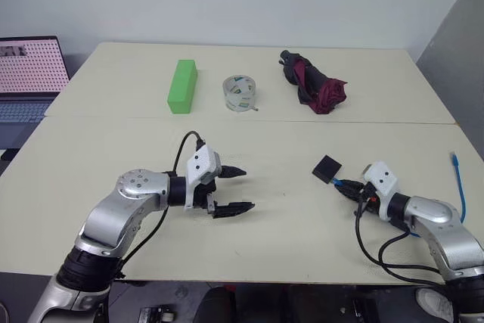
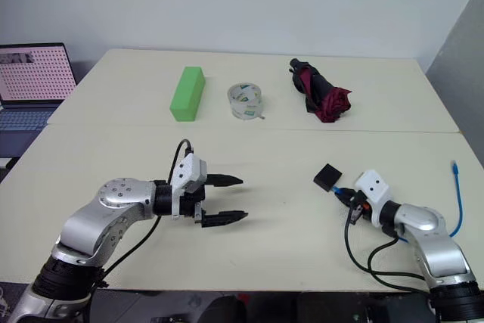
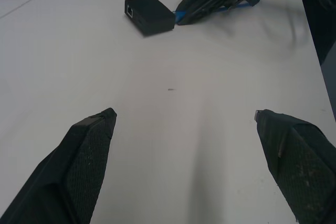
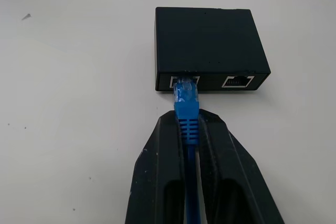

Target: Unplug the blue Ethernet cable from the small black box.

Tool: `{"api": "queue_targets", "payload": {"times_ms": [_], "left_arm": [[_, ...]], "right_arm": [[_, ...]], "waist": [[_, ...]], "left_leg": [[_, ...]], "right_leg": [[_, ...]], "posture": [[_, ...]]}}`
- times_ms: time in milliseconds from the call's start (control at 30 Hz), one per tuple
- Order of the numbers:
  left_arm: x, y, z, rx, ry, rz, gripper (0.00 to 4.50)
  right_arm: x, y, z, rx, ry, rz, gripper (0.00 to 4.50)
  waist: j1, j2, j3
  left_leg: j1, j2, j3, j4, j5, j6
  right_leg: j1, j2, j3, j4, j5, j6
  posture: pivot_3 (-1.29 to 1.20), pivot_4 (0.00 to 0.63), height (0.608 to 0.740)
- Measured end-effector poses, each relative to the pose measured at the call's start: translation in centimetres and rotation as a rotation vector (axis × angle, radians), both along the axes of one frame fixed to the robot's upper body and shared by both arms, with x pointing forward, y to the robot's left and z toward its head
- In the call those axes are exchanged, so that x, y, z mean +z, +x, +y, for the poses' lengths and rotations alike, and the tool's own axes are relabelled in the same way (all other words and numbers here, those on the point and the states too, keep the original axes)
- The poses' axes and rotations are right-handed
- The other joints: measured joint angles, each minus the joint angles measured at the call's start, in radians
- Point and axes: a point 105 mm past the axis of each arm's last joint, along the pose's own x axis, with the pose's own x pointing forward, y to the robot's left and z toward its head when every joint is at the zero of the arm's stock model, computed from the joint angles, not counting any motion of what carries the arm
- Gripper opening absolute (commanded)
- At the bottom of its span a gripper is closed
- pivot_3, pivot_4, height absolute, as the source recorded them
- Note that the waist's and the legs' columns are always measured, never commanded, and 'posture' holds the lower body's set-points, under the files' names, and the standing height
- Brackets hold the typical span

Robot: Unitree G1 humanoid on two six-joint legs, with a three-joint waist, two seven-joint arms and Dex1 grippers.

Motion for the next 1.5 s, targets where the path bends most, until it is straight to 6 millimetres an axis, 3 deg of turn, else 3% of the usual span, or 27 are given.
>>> {"api": "queue_targets", "payload": {"times_ms": [267,533,767,1367,1500], "left_arm": [[2.3,0.5,0.8,0.051,-0.245,0.204,4.5],[2.8,0.3,-0.5,0.007,-0.321,0.282,4.5],[3.0,0.7,-1.6,0.009,-0.395,0.313,4.5],[3.4,0.9,-1.4,0.016,-0.449,0.337,0.92],[3.4,0.9,-1.4,0.016,-0.451,0.338,0.79]], "right_arm": [[5.3,1.0,5.2,0.324,-0.281,-0.452,0.1],[6.2,-0.5,9.2,0.647,-0.425,-0.644,0.1],[6.7,-1.0,11.1,0.725,-0.4,-0.685,0.1],[7.5,-1.2,12.7,0.755,-0.356,-0.737,0.1],[7.5,-1.2,12.7,0.755,-0.356,-0.738,0.1]], "waist": [[-0.002,0.0,0.0],[-0.002,0.0,0.0],[-0.002,0.0,0.0],[-0.002,0.0,0.0],[-0.002,0.0,0.0]], "left_leg": [[0.0,0.0,0.0,0.0,0.0,0.0],[0.0,0.0,0.0,0.002,0.0,0.0],[0.0,0.0,-0.001,0.002,0.0,0.0],[0.0,0.0,-0.001,0.002,0.0,0.0],[0.0,0.0,-0.001,0.002,0.0,0.0]], "right_leg": [[0.0,0.0,0.0,0.0,0.0,0.0],[0.0,0.0,-0.001,0.0,0.0,0.0],[0.0,0.0,-0.001,0.0,0.0,0.0],[0.0,-0.001,-0.001,0.0,0.0,0.0],[0.0,-0.001,-0.001,0.0,0.0,0.0]], "posture": [[0.0,0.15,0.74],[0.0,0.15,0.74],[0.0,0.15,0.74],[0.0,0.15,0.74],[0.0,0.15,0.74]]}}
